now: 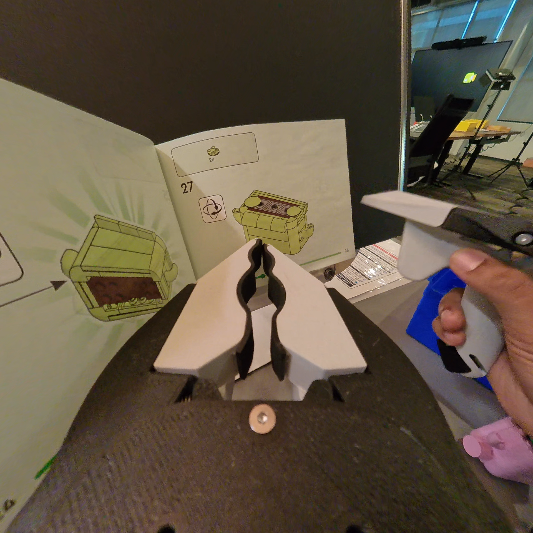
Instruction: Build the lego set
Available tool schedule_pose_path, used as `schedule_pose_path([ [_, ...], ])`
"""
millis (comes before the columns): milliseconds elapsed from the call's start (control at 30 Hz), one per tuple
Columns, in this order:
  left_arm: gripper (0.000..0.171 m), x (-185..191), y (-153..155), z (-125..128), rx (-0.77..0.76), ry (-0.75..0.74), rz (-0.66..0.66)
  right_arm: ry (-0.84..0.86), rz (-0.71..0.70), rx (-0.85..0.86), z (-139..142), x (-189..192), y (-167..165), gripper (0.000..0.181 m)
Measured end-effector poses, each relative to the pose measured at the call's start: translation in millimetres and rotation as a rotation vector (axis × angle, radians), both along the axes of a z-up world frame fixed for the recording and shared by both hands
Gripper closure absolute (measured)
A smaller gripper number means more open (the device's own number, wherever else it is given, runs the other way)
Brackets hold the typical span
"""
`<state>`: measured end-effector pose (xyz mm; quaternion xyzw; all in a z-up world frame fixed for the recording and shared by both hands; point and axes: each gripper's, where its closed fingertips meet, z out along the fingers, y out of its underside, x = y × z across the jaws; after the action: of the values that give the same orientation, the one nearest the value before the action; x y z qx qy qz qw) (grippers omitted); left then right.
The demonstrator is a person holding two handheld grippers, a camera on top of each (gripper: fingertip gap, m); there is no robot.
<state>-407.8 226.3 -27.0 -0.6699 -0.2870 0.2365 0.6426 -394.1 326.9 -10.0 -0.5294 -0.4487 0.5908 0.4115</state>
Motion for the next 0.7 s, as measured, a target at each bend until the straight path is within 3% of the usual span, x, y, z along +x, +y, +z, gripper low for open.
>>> schedule_pose_path([
  [100,0.171,0,0,1,-0.001,0.007,-0.002,-0.008,0.107,0.046,-4,-5,-23,0.166],
  [267,0.171,5,1,6,0.016,0.014,-0.019,-0.043,0.104,0.136,-6,-12,-40,0.154],
  [433,0.171,3,7,-3,-0.011,0.010,-0.015,-0.126,-0.014,0.225,-19,-17,-29,0.181],
  [600,0.171,-1,13,-16,0.004,-0.052,-0.034,-0.085,0.007,0.158,-17,-14,-26,0.181],
  [700,0.171,-4,13,-21,0.018,-0.086,-0.036,-0.034,0.051,0.015,-18,-12,-21,0.181],
])
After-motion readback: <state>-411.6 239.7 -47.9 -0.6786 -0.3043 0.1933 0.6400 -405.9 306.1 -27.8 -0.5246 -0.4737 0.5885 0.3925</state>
